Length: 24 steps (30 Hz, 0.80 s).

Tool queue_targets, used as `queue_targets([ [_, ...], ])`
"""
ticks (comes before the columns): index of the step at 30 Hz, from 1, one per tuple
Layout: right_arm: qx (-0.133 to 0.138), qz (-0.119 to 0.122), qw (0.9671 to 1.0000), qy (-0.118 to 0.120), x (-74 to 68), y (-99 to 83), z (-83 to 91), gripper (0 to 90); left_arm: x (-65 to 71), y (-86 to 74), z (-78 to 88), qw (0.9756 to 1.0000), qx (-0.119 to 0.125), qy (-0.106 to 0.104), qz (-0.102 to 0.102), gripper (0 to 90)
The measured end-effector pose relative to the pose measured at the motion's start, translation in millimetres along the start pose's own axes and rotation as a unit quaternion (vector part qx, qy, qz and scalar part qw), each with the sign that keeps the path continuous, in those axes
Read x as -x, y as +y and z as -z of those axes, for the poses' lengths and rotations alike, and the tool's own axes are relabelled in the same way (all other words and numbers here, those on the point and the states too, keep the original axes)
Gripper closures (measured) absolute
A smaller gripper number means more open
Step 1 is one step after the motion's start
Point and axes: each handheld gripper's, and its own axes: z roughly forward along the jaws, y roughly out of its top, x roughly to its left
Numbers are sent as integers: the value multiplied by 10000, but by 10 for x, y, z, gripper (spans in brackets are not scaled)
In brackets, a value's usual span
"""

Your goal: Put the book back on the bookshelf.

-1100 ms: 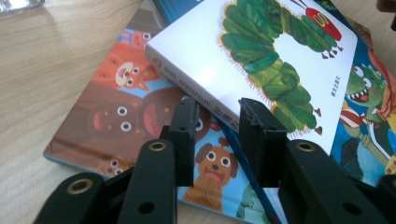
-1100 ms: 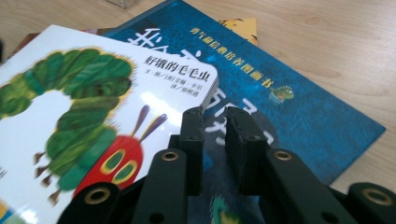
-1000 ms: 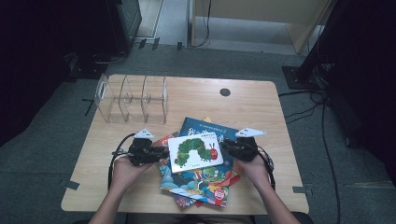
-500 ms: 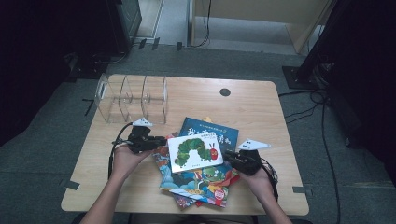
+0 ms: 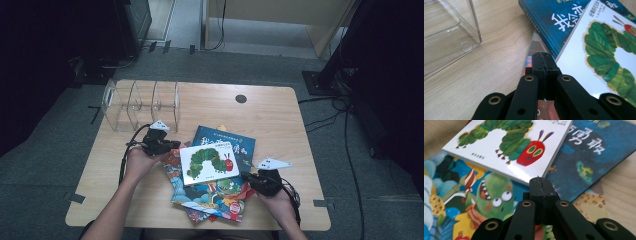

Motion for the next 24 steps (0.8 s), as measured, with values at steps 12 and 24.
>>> queue_targets([
  [12, -99, 101, 9998, 155, -61, -34, -58, 900, 23, -24, -47, 9999, -98, -118, 12, 900],
  [24, -10, 58, 9999, 140, 83, 29, -109, 900, 131, -153, 64, 9994, -197, -272, 60, 896],
])
